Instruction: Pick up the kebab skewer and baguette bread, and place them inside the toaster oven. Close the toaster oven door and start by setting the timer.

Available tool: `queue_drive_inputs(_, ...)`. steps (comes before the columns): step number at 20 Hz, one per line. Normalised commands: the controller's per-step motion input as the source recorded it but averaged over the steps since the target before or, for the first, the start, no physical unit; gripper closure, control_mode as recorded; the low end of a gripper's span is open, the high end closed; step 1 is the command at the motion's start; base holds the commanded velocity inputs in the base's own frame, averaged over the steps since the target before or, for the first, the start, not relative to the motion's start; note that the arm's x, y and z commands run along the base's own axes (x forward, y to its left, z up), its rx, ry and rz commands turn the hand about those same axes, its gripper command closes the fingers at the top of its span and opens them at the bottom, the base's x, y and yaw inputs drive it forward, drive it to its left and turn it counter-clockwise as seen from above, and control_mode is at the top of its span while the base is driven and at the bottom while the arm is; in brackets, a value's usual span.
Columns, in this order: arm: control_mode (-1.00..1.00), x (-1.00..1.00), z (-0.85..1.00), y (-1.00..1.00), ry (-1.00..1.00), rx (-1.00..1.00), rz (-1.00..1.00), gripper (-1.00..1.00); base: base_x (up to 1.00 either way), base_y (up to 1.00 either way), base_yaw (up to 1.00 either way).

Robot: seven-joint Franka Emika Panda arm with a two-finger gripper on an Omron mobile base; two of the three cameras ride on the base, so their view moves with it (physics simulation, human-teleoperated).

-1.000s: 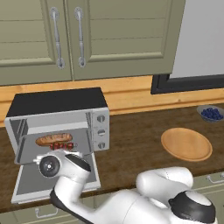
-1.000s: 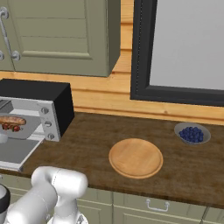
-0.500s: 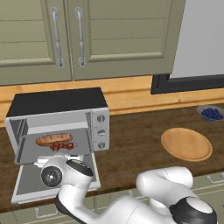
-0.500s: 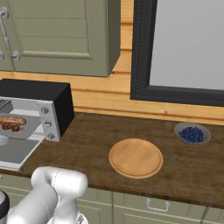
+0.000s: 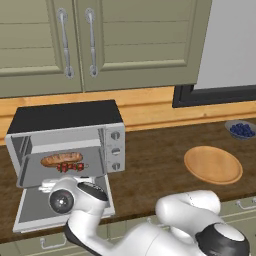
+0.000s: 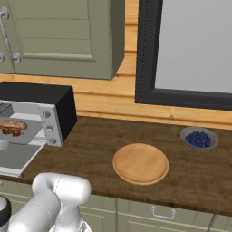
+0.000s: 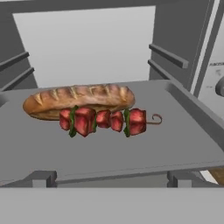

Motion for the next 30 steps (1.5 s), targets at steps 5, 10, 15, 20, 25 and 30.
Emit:
queue_drive_inputs(5, -1.0, 0.0, -0.04, 0.0, 0.0, 0.0, 0.1, -1.0, 0.0, 0.0, 0.0)
queue_drive_inputs(10, -1.0, 0.0, -0.26, 0.0, 0.0, 0.0, 0.0, -1.0, 0.0, 0.0, 0.0)
queue_drive_inputs(15, -1.0, 0.04, -0.08, 0.0, 0.0, 0.0, 0.0, -1.0, 0.0, 0.0, 0.0)
queue_drive_inputs(20, -1.0, 0.13, 0.0, 0.0, 0.0, 0.0, 0.0, -1.0, 0.0, 0.0, 0.0)
queue_drive_inputs(25, -1.0, 0.06, 0.0, 0.0, 0.0, 0.0, 0.0, -1.0, 0.0, 0.0, 0.0)
queue_drive_inputs(30, -1.0, 0.06, 0.0, 0.0, 0.0, 0.0, 0.0, -1.0, 0.0, 0.0, 0.0)
